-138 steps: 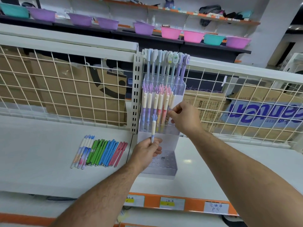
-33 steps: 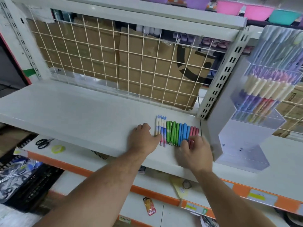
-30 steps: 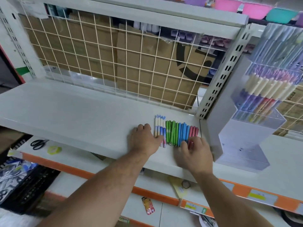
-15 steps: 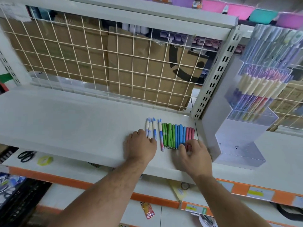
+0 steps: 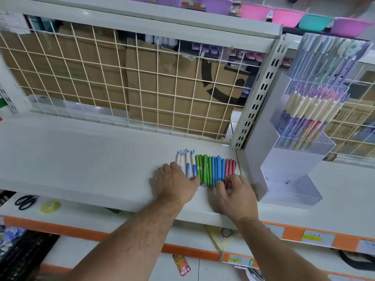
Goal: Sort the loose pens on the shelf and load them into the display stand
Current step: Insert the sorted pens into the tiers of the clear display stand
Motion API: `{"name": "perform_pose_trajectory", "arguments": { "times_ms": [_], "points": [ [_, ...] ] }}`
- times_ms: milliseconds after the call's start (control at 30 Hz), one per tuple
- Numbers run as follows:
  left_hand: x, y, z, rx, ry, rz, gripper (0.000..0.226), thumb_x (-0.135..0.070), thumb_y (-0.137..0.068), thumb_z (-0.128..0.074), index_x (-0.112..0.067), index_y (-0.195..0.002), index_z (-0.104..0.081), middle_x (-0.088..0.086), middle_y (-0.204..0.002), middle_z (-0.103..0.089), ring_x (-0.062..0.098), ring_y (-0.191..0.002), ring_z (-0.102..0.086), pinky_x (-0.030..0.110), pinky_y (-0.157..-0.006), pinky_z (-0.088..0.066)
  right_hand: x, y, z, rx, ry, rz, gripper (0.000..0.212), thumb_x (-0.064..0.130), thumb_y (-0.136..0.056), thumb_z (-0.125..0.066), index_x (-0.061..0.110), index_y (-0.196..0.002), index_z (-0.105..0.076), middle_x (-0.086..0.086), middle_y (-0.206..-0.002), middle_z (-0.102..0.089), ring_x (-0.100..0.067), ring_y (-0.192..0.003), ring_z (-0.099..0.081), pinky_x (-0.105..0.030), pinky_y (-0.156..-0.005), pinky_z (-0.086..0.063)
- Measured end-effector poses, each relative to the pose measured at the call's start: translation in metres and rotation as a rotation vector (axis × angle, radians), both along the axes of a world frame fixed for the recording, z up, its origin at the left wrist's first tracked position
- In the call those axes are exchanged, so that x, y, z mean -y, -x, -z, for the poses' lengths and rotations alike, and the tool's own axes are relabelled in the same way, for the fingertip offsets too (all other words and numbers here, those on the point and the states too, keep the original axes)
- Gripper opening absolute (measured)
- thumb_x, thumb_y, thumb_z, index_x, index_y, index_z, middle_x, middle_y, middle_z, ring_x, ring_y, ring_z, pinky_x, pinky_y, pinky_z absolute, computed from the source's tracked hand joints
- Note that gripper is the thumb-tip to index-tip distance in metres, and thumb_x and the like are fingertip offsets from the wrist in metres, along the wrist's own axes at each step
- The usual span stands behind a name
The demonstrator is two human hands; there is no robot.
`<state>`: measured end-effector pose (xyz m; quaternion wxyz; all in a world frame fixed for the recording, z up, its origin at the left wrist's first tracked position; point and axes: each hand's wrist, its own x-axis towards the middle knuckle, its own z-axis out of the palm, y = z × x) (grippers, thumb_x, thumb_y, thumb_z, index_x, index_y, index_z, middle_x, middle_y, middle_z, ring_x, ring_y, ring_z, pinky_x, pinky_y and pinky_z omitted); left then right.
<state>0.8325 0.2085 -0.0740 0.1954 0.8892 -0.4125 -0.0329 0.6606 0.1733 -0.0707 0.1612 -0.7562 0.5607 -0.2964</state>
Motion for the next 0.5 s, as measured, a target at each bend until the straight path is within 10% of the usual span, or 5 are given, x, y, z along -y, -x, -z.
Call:
{"name": "perform_pose_trajectory", "arguments": {
  "times_ms": [500],
  "points": [
    [-0.0008,0.0017,0.0064,0.123,-0.023,-0.001,0.048,-0.058,-0.092,-0.05,-0.015,-0.11,-0.054,0.005,-0.111,-0.06,0.023,-0.102,-0.056,0.037,-0.08,-0.045,-0.0004,0.0021,-0.0011,0.036,-0.011,-0.027,0.019,0.041,-0.092,-0.057,0.022,-0.092,-0.06,0.011,-0.088,-0.054,-0.007,-0.078,-0.054,-0.03,-0.069,-0.053]
  ]
}}
